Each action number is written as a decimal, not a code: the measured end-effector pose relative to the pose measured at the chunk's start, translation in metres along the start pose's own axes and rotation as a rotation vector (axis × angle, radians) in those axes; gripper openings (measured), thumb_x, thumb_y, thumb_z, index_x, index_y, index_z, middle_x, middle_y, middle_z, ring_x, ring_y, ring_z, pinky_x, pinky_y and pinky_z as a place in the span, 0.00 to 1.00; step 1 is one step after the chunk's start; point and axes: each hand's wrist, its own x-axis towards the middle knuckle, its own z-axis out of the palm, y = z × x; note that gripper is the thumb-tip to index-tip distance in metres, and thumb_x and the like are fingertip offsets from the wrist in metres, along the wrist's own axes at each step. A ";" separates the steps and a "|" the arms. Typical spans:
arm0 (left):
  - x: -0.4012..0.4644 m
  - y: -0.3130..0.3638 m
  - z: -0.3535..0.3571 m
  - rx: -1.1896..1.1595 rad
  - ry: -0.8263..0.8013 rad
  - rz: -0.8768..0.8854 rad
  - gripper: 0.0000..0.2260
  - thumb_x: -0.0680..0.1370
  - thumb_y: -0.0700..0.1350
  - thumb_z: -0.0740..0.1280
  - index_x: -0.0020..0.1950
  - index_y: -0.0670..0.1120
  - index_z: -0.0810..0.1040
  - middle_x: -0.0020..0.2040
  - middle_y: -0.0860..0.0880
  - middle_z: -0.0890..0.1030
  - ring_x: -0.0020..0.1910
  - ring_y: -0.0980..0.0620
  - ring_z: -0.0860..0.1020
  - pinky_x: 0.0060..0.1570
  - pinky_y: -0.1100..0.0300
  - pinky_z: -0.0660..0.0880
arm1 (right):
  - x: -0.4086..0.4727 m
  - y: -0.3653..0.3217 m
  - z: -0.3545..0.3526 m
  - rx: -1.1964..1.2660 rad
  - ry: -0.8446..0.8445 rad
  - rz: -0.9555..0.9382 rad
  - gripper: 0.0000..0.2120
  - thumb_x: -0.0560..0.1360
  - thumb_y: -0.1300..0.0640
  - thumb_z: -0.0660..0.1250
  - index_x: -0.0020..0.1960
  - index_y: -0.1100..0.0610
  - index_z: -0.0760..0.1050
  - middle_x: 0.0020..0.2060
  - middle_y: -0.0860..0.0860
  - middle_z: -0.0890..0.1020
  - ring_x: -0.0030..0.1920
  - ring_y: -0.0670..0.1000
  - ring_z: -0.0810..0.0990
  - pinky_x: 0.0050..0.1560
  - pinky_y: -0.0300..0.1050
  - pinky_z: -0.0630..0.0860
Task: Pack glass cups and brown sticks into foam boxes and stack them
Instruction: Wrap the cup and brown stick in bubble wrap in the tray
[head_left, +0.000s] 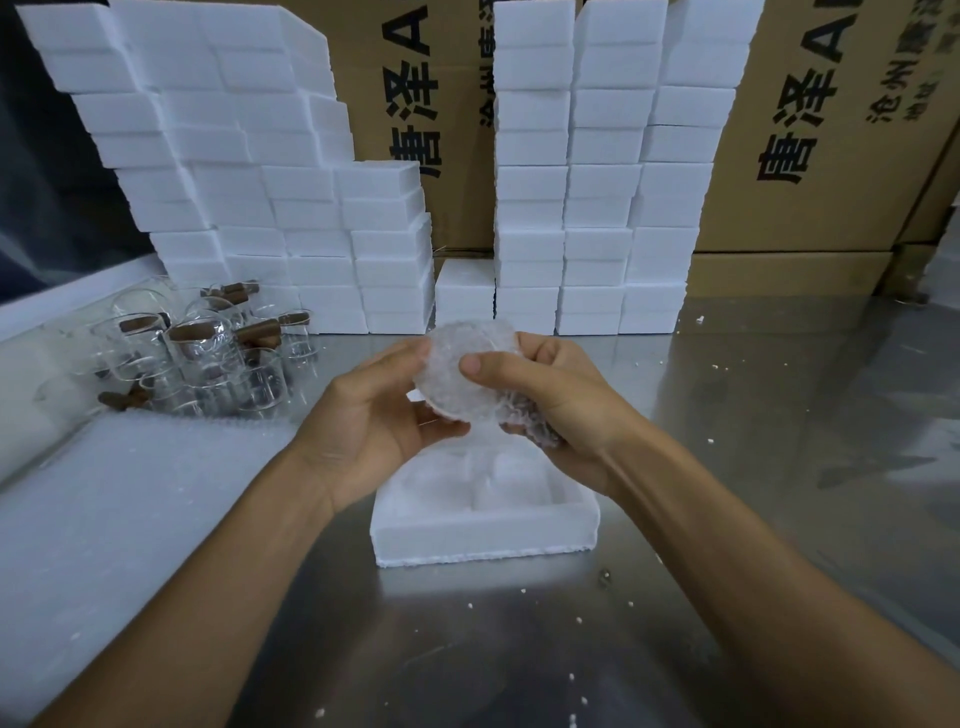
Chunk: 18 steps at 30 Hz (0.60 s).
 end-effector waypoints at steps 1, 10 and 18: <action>0.001 -0.001 -0.001 0.002 0.007 0.010 0.35 0.64 0.53 0.81 0.65 0.38 0.76 0.60 0.38 0.75 0.53 0.42 0.76 0.47 0.52 0.79 | 0.000 0.001 0.000 0.013 0.008 0.000 0.13 0.63 0.57 0.77 0.46 0.60 0.83 0.36 0.51 0.83 0.32 0.46 0.78 0.29 0.36 0.71; 0.001 -0.001 -0.001 0.146 0.001 0.055 0.15 0.74 0.50 0.69 0.57 0.43 0.84 0.57 0.40 0.82 0.53 0.42 0.82 0.50 0.49 0.81 | -0.002 0.005 -0.003 0.157 -0.132 0.022 0.09 0.70 0.58 0.73 0.49 0.58 0.81 0.38 0.50 0.84 0.35 0.45 0.82 0.31 0.35 0.74; -0.005 0.010 -0.002 0.275 -0.089 -0.012 0.34 0.61 0.54 0.83 0.62 0.40 0.79 0.62 0.36 0.80 0.59 0.37 0.80 0.53 0.45 0.80 | -0.002 0.004 -0.013 0.099 -0.235 0.026 0.17 0.71 0.62 0.72 0.59 0.62 0.80 0.50 0.57 0.85 0.50 0.54 0.84 0.50 0.45 0.80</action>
